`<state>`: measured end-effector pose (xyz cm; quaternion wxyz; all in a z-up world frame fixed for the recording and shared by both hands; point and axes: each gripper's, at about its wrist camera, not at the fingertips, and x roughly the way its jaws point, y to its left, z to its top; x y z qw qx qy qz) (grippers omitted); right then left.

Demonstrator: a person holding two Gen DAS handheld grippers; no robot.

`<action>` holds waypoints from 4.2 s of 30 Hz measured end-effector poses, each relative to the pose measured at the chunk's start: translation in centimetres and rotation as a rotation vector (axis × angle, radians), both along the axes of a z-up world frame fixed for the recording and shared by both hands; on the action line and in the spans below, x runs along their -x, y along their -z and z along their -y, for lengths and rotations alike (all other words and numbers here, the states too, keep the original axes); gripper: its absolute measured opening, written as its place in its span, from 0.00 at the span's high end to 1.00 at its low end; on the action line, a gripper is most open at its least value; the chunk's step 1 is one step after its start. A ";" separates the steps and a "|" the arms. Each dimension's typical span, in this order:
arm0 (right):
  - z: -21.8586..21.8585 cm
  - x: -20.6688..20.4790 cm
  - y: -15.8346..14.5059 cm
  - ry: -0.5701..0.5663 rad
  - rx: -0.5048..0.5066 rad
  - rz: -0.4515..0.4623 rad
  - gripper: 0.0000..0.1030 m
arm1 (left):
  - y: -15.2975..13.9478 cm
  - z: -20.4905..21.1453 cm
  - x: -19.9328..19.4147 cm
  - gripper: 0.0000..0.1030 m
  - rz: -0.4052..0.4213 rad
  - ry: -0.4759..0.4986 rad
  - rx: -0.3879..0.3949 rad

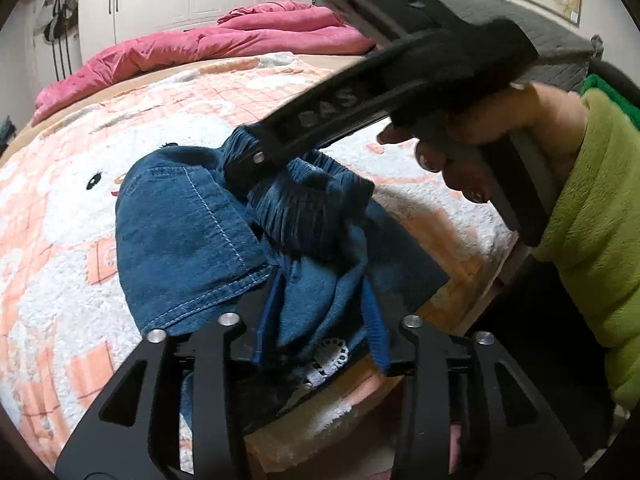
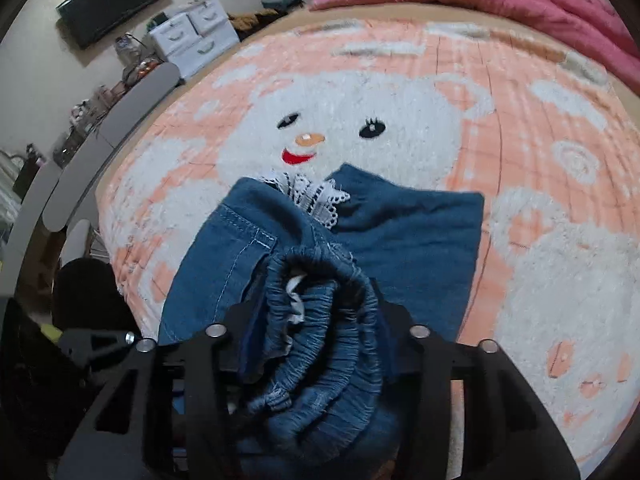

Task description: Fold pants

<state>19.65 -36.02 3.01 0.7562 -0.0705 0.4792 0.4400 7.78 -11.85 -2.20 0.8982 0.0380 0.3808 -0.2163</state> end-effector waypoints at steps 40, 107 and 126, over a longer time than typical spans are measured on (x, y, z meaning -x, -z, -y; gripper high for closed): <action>-2.7 16.9 -0.3 -0.210 0.245 0.540 0.38 | -1.9 -7.7 -11.2 0.35 -0.261 -0.119 0.120; 6.9 0.7 3.8 0.308 0.002 -0.121 0.45 | 0.6 -9.6 -7.9 0.22 -0.268 -0.242 0.115; 4.9 2.0 2.2 0.254 -0.093 0.012 0.86 | 0.0 -7.8 -7.8 0.87 -0.235 -0.235 0.171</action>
